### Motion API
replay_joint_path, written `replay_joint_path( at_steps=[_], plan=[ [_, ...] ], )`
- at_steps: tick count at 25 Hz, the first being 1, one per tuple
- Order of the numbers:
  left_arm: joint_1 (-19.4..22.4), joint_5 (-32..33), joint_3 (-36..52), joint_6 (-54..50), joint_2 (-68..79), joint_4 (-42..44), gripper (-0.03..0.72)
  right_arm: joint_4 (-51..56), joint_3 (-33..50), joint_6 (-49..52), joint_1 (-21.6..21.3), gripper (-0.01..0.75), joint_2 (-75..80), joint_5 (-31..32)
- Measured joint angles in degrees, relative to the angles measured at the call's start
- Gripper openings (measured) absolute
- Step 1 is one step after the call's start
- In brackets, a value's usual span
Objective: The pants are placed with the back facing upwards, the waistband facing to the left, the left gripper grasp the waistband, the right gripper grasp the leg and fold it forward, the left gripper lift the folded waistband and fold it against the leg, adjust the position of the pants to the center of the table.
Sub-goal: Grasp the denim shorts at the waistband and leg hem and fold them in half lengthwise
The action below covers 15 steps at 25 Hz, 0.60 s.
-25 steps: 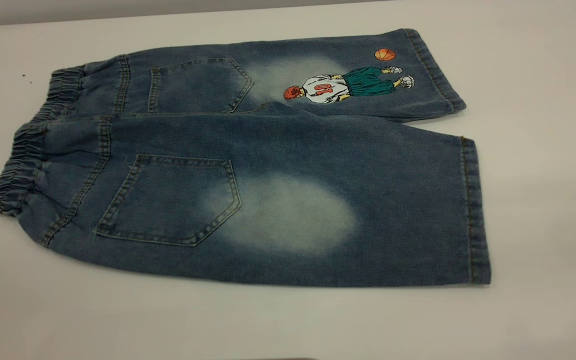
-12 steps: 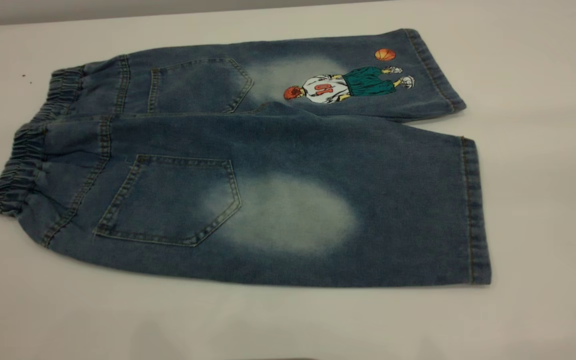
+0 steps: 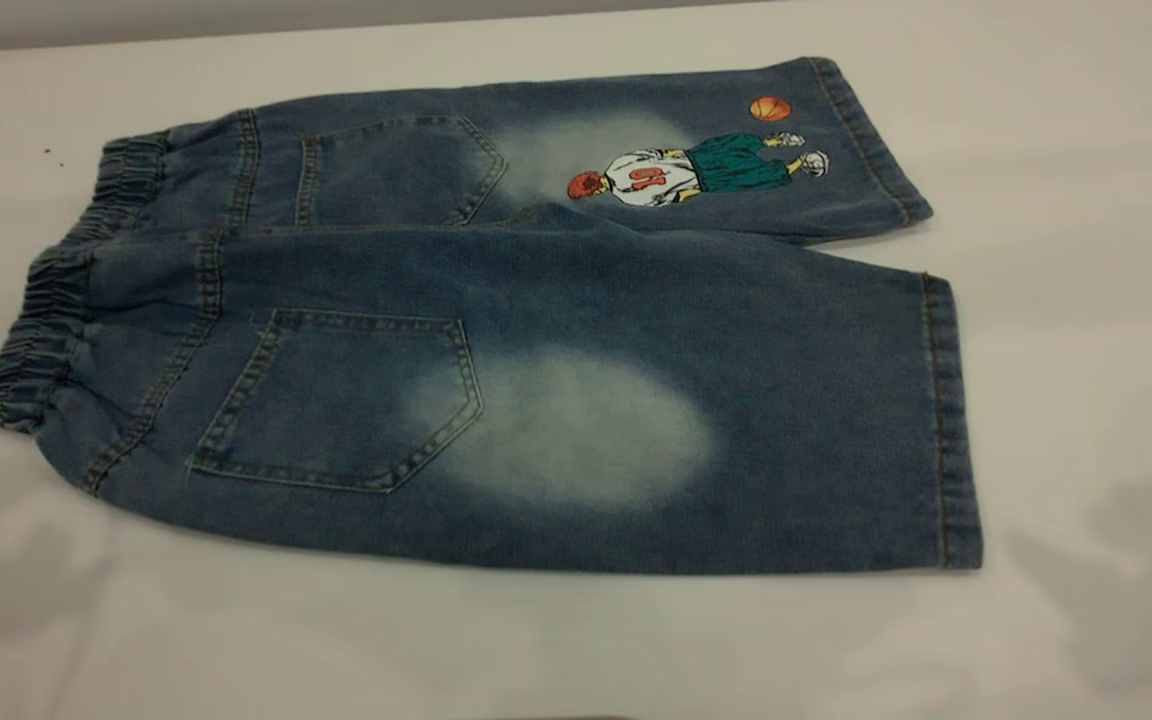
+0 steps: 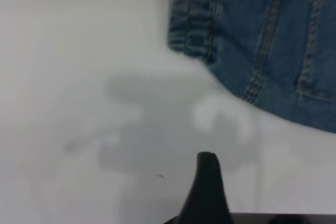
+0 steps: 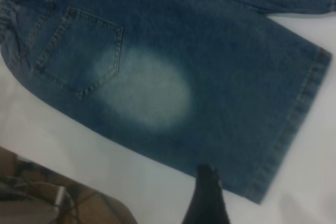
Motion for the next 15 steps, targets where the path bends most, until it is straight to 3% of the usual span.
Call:
replay_joint_path(
  at_steps=[8, 15],
  plan=[
    [3.1, -10.2, -1.1, -1.6, 22.1, -4.3, 0.538, 8.3, -0.3, -7.0, 0.0, 0.477, 9.9, -3.5],
    [5.2, -14.4, -7.6, -1.8, 35.6, -5.7, 0.538, 15.6, -0.4, -13.8, 0.0, 0.477, 12.6, -5.1]
  ],
)
